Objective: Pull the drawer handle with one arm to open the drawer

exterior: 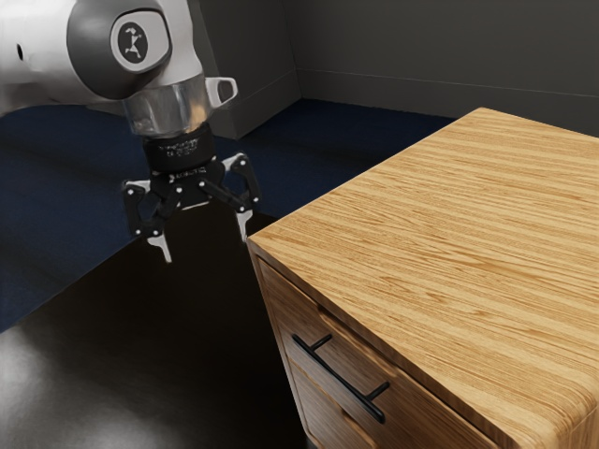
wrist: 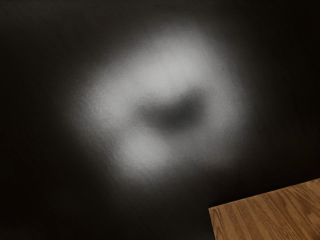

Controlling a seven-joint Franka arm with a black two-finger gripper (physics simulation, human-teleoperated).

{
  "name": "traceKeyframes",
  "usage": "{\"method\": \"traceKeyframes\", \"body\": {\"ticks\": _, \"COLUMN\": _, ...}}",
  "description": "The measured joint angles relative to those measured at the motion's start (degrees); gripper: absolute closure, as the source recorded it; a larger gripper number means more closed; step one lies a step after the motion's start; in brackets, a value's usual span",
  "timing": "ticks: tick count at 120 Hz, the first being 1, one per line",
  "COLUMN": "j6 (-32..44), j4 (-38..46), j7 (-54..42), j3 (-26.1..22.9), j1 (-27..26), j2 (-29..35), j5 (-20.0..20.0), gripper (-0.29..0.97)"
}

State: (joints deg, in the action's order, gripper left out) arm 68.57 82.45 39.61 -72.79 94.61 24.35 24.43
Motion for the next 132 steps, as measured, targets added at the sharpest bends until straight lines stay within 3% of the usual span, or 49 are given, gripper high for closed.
{"method": "traceKeyframes", "body": {"ticks": 28, "j6": 4.38, "j4": -0.06, "j7": 9.75, "j3": 0.14, "j1": 0.12, "j2": -0.04, "j5": 0.36, "gripper": 0.0}}
{"method": "traceKeyframes", "body": {"ticks": 47, "j6": 3.75, "j4": -5.76, "j7": 14.36, "j3": 3.25, "j1": -1.0, "j2": 0.11, "j5": 0.45, "gripper": 0.0}}
{"method": "traceKeyframes", "body": {"ticks": 52, "j6": 3.55, "j4": -5.98, "j7": 15.36, "j3": 8.24, "j1": -6.08, "j2": 0.25, "j5": 0.44, "gripper": 0.0}}
{"method": "traceKeyframes", "body": {"ticks": 66, "j6": 5.23, "j4": 8.04, "j7": 17.81, "j3": 35.96, "j1": -32.64, "j2": 8.48, "j5": 0.39, "gripper": 0.0}}
{"method": "traceKeyframes", "body": {"ticks": 76, "j6": 6.74, "j4": 16.93, "j7": 19.24, "j3": 46.17, "j1": -42.69, "j2": 16.1, "j5": 0.39, "gripper": 0.0}}
{"method": "traceKeyframes", "body": {"ticks": 97, "j6": 11.58, "j4": 32.94, "j7": 20.92, "j3": 53.11, "j1": -52.53, "j2": 29.57, "j5": 1.66, "gripper": 0.0}}
{"method": "traceKeyframes", "body": {"ticks": 112, "j6": 14.06, "j4": 38.65, "j7": 21.71, "j3": 53.74, "j1": -55.77, "j2": 35.0, "j5": 3.22, "gripper": 0.0}}
{"method": "traceKeyframes", "body": {"ticks": 132, "j6": 16.82, "j4": 42.68, "j7": 22.41, "j3": 52.35, "j1": -57.91, "j2": 40.75, "j5": 8.75, "gripper": 0.0}}
